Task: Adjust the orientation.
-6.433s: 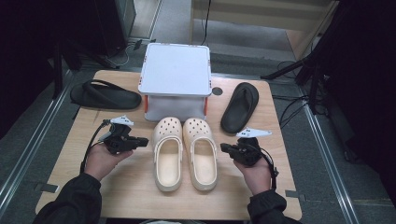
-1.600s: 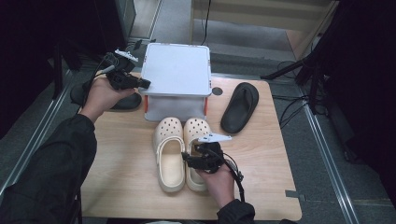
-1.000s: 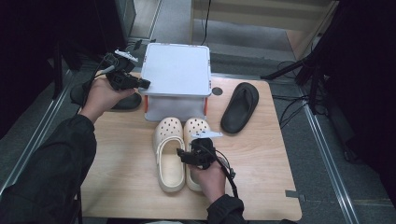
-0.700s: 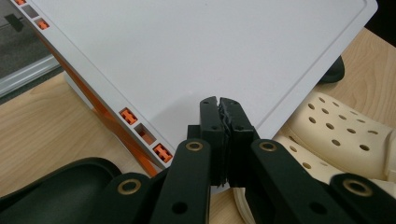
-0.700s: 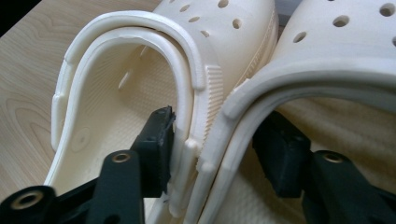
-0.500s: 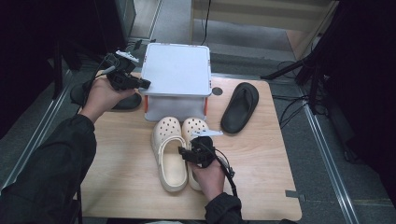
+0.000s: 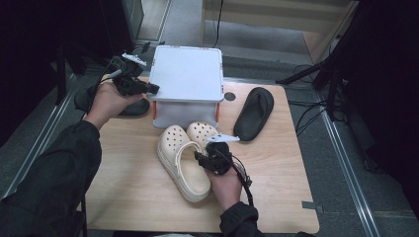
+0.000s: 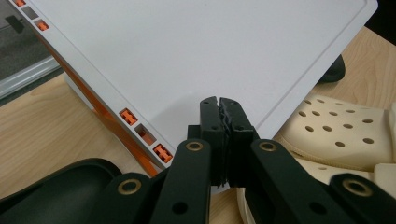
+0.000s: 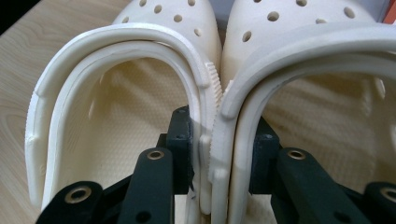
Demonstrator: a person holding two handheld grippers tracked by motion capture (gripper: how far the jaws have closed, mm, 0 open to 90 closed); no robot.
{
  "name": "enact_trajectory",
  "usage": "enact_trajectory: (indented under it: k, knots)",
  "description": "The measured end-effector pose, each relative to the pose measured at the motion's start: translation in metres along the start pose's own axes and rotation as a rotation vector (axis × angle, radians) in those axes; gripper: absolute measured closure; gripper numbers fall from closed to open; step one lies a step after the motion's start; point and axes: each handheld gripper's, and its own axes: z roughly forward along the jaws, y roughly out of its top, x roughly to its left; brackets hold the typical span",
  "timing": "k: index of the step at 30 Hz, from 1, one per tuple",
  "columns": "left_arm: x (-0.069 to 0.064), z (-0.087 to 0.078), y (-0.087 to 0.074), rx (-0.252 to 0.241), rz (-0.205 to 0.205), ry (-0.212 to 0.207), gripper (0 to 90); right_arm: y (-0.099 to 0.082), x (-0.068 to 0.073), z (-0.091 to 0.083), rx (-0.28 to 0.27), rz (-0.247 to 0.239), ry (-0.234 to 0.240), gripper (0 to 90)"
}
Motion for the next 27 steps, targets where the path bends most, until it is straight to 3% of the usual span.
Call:
enact_trajectory:
  k: [10, 27]
  knots:
    - [0.001, 0.0, 0.0, 0.003, -0.012, 0.0, 90.0, 0.033, -0.002, -0.001, -0.039, -0.041, 0.003, 69.3]
    - [0.0, 0.0, 0.0, 0.002, -0.007, 0.001, 90.0, 0.075, -0.013, 0.043, -0.032, -0.043, -0.041, 69.2]
